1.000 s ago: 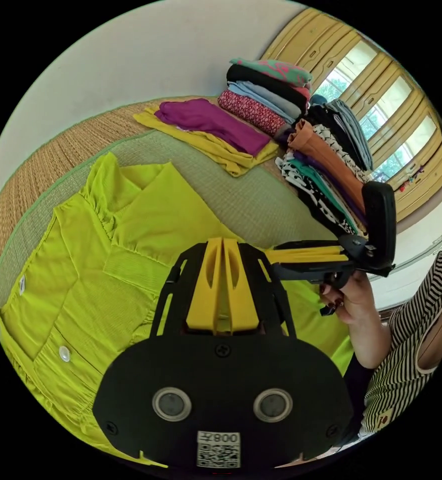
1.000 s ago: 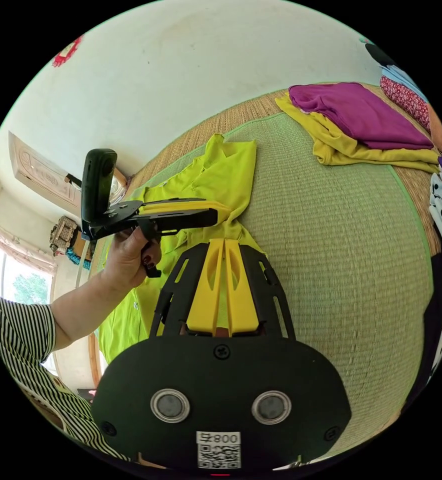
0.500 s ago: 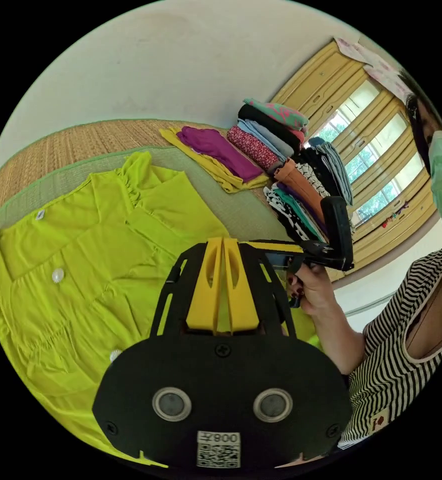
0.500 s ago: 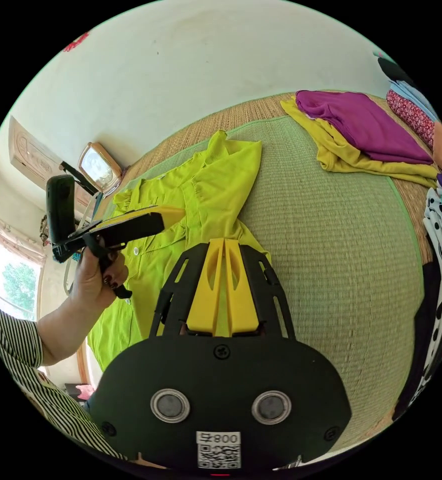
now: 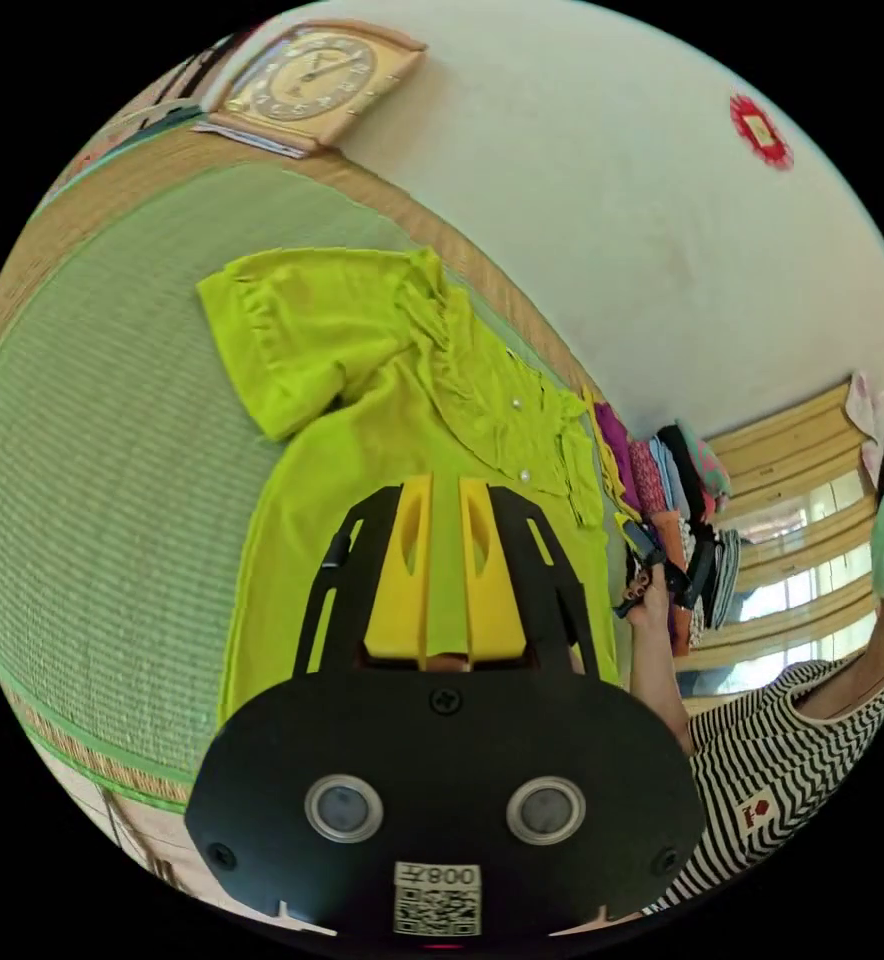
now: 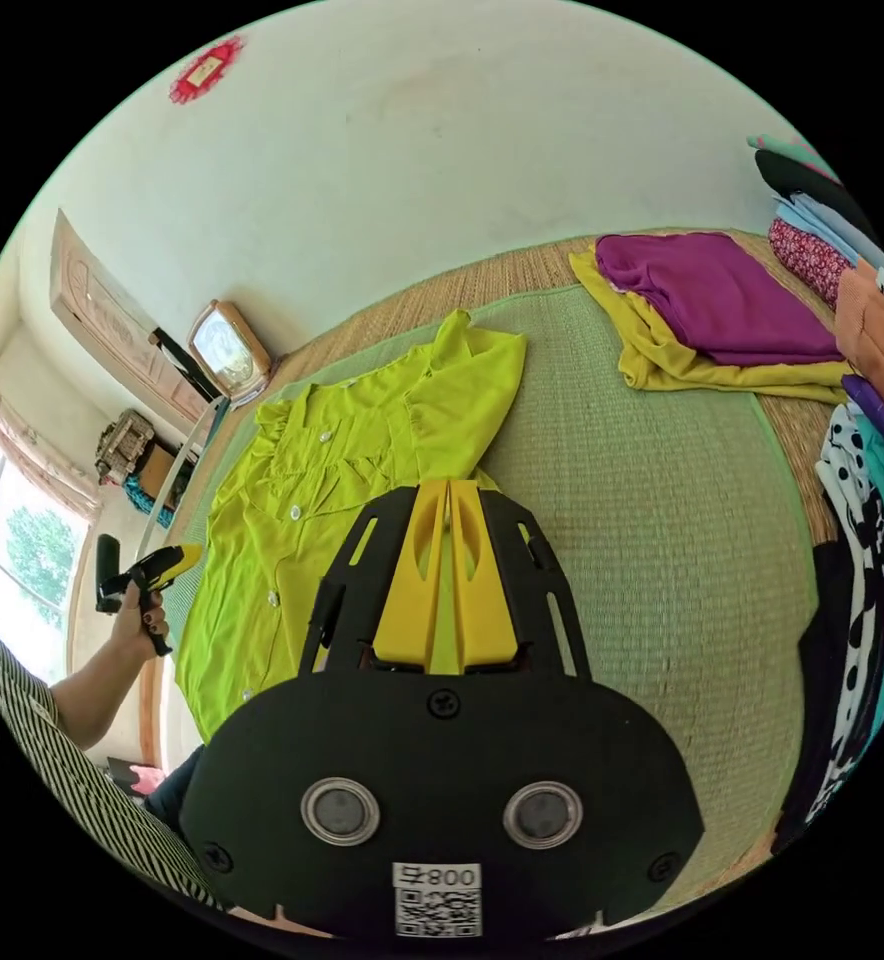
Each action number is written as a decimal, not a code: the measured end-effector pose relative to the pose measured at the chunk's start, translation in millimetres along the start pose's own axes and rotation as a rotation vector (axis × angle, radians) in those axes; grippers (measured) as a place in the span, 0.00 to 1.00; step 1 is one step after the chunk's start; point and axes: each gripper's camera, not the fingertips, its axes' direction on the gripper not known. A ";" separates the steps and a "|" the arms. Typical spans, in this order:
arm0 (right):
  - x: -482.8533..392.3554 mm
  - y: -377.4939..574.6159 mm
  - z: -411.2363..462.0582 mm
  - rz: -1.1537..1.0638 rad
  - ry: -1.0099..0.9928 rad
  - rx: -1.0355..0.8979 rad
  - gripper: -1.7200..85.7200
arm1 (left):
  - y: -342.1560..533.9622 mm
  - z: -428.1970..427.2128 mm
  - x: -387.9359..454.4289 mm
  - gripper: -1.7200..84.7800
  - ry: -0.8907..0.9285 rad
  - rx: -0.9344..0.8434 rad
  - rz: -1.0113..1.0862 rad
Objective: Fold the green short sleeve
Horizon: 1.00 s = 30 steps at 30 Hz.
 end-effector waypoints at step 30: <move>-490.3 -3.8 467.5 -0.944 -0.139 -0.516 0.12 | 23.5 -93.7 -93.8 0.08 -0.047 0.111 -0.092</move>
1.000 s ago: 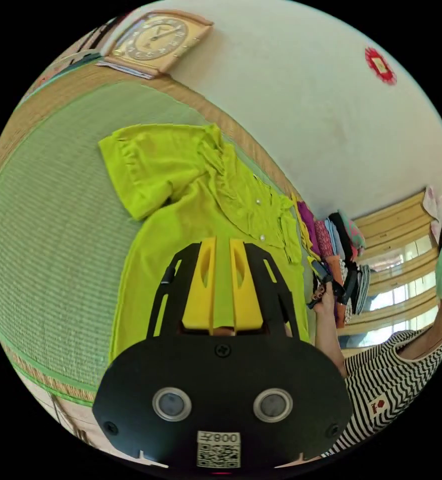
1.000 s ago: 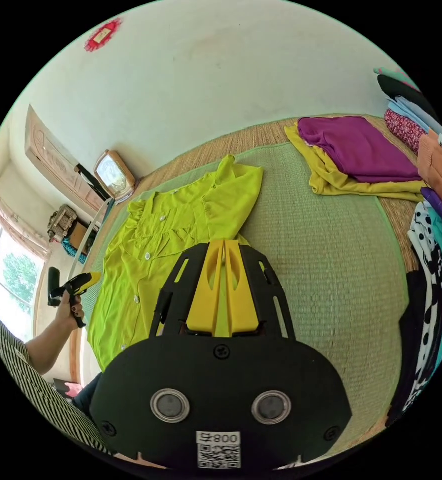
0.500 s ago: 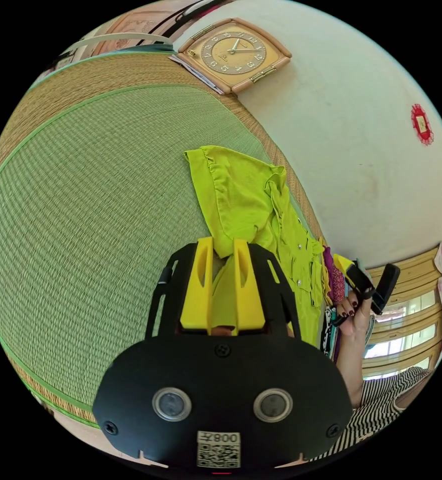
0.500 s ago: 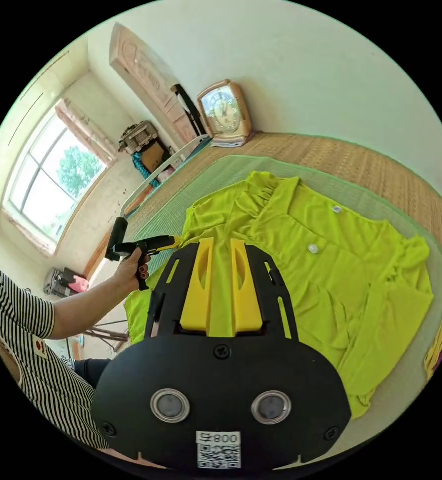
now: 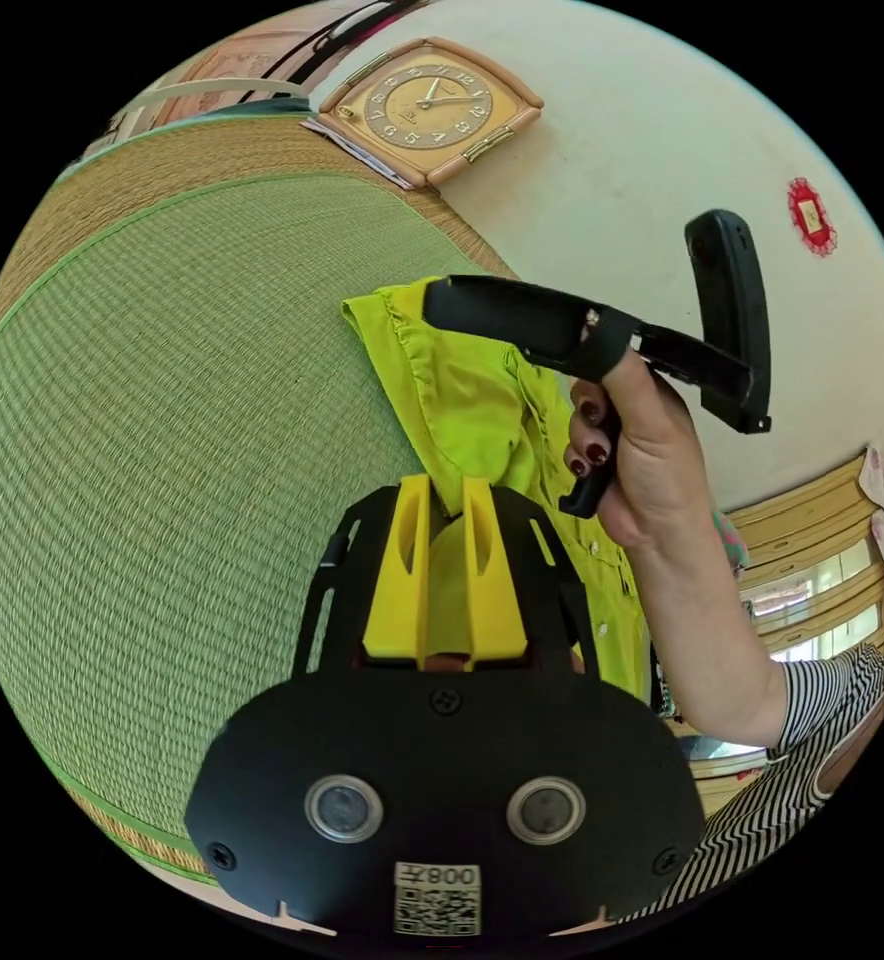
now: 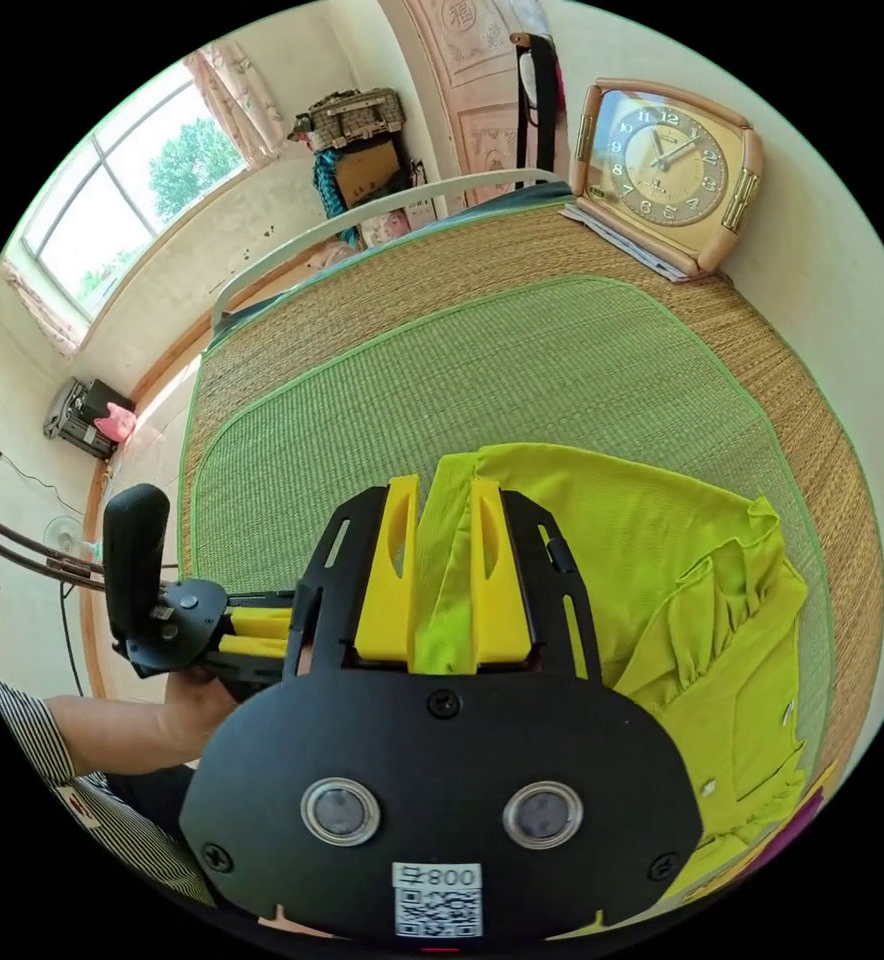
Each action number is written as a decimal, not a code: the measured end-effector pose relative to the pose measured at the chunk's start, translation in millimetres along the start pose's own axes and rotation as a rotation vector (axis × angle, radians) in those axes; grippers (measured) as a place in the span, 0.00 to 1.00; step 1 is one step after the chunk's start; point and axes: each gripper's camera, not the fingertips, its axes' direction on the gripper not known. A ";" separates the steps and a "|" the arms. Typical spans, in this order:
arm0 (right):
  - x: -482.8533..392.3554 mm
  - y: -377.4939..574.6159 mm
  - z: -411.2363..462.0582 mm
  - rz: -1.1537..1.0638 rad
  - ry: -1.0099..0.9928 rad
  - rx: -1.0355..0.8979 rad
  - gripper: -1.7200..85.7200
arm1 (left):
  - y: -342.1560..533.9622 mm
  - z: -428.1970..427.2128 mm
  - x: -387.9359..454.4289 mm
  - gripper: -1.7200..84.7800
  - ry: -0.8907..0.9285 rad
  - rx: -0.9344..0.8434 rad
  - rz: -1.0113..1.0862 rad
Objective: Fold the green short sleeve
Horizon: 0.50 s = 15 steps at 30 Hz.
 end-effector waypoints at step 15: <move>82.3 3.7 19.1 0.085 -0.073 0.075 0.03 | 23.4 -25.6 29.4 0.03 -0.084 0.017 0.111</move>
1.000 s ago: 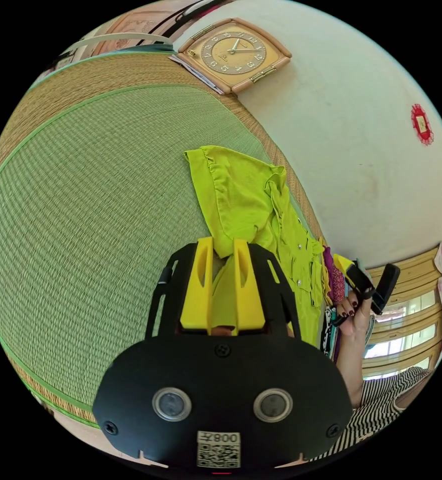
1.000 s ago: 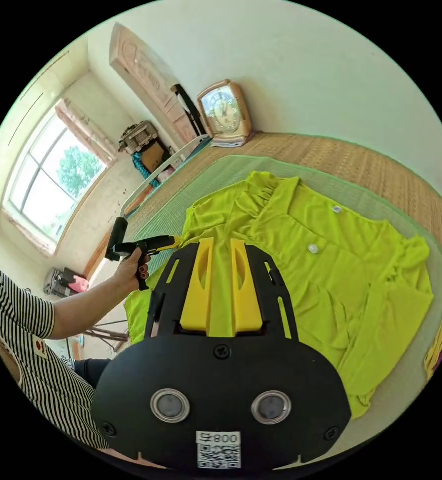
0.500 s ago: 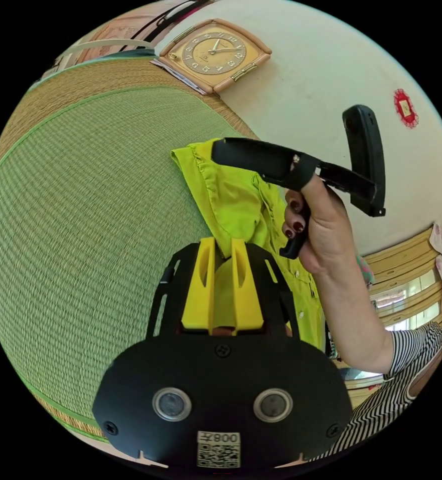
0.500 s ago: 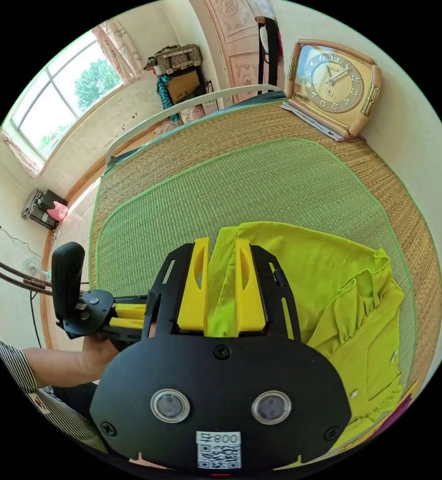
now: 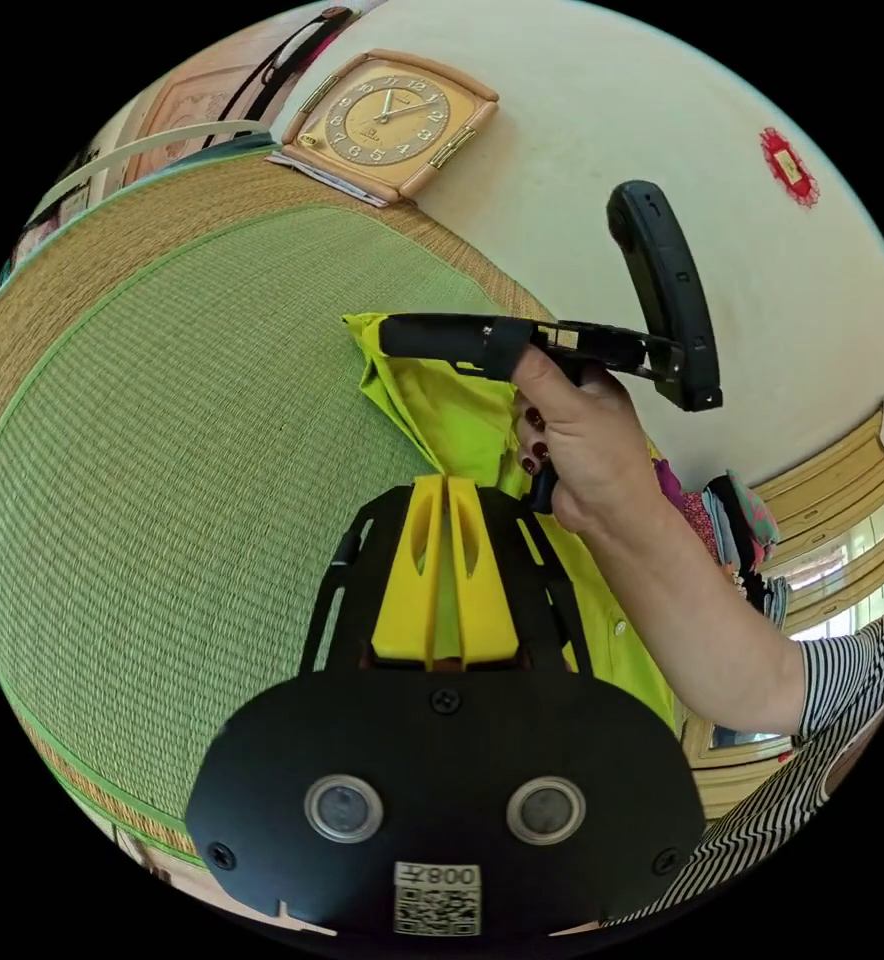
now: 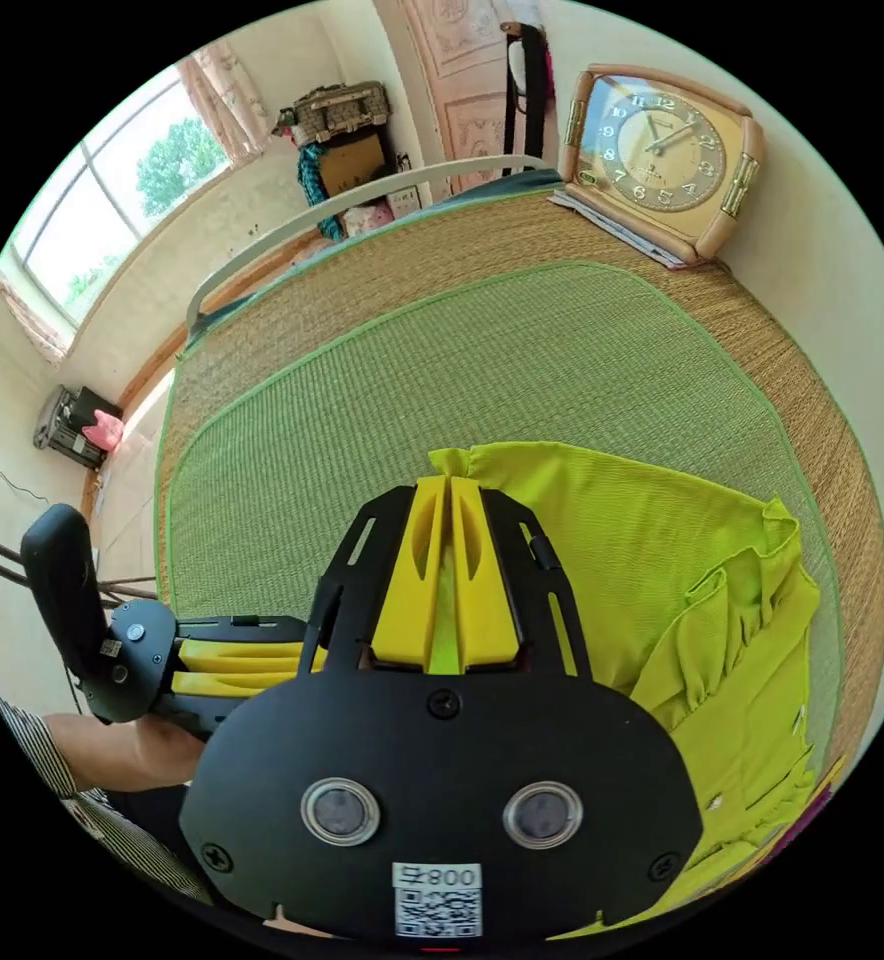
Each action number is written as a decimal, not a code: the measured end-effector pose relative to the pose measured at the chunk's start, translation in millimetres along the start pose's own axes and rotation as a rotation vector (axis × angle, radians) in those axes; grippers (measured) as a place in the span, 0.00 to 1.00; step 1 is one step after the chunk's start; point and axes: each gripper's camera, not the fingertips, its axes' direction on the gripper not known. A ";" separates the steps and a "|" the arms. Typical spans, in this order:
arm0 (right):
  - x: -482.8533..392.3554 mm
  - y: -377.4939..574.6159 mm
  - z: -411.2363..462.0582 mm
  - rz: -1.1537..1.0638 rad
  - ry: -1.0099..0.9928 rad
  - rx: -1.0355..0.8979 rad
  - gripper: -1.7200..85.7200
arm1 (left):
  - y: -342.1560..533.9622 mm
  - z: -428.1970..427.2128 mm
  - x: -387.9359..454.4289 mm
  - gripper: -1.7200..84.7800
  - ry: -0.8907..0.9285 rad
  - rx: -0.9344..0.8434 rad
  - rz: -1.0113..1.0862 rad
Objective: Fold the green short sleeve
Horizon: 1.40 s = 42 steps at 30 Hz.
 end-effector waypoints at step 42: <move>351.2 232.5 -144.8 0.557 -0.369 0.246 0.03 | 56.7 112.3 181.3 0.03 -0.138 -0.272 0.579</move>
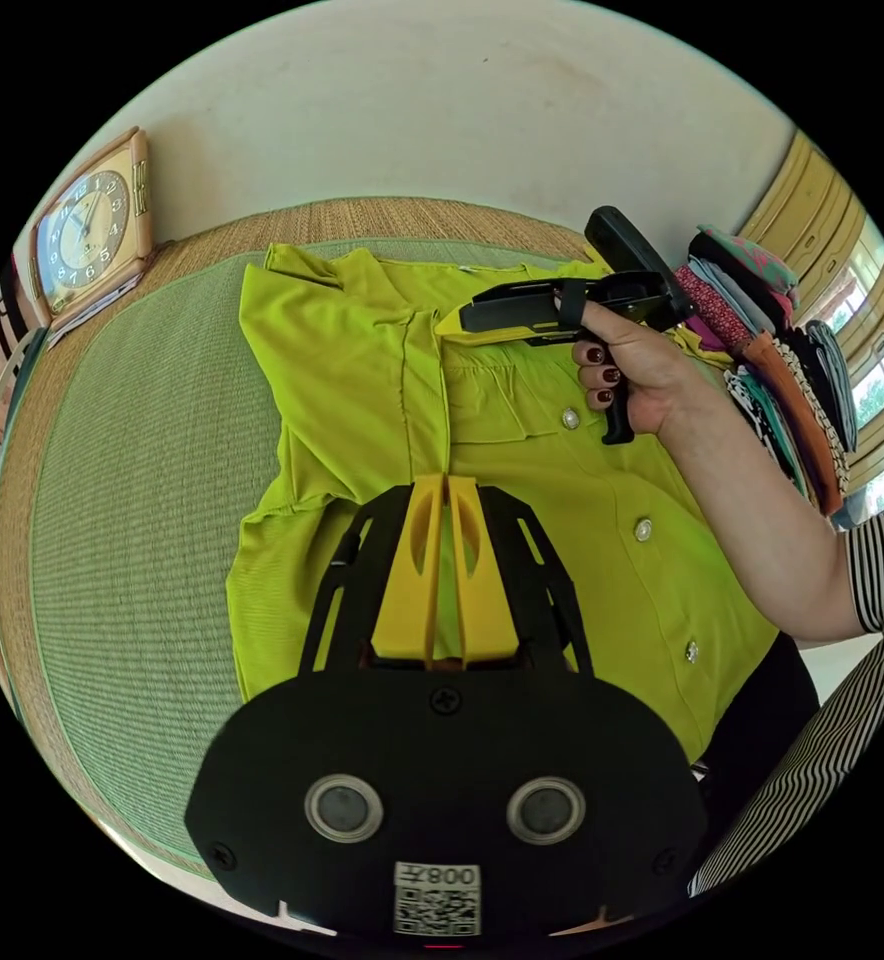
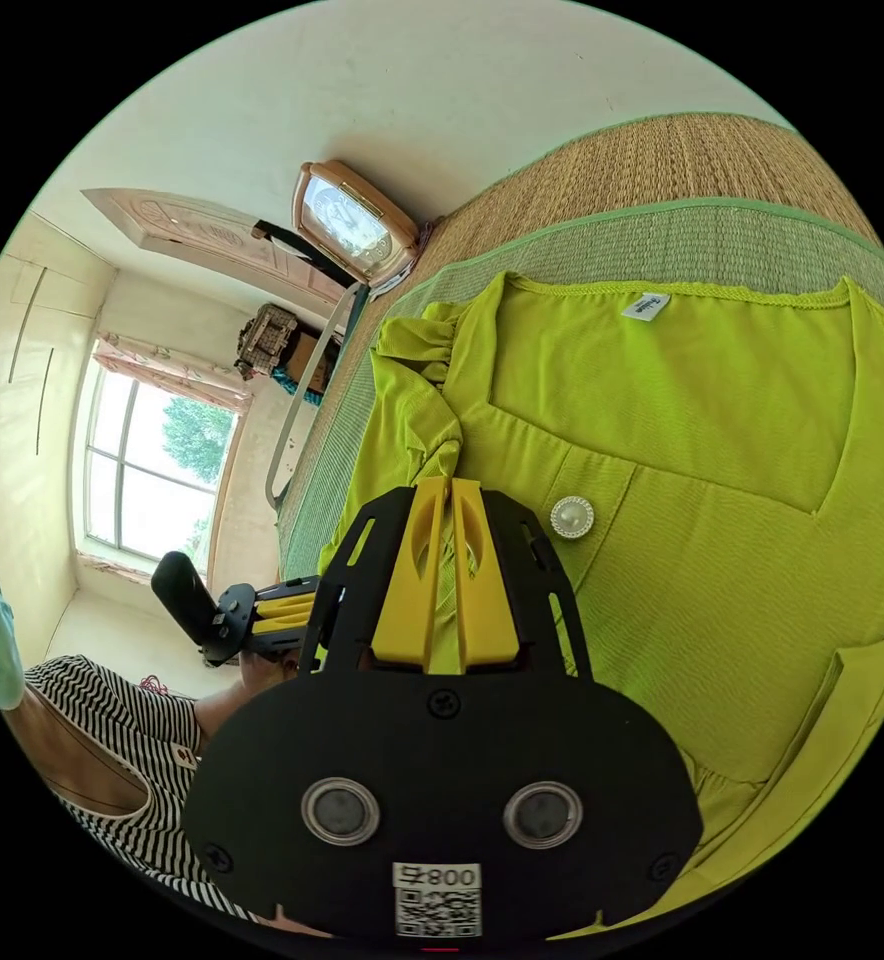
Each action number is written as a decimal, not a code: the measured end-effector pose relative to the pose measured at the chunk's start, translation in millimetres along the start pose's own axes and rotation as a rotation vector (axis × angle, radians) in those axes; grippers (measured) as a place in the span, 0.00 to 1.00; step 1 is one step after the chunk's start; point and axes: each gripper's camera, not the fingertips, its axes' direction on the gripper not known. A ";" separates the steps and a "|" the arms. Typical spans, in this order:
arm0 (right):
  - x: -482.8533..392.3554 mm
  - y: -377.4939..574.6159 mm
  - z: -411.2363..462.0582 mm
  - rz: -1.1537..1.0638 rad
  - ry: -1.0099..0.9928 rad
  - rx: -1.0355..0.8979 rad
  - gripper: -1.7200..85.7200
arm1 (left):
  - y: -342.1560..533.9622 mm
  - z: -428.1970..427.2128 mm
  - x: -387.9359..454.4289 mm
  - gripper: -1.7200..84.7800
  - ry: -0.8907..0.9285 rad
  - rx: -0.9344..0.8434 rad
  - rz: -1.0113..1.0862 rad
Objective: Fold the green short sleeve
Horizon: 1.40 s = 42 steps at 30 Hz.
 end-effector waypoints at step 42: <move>-198.4 -20.8 174.9 -0.368 0.503 -0.085 0.02 | 18.9 14.6 -39.0 0.02 -0.036 0.060 -0.194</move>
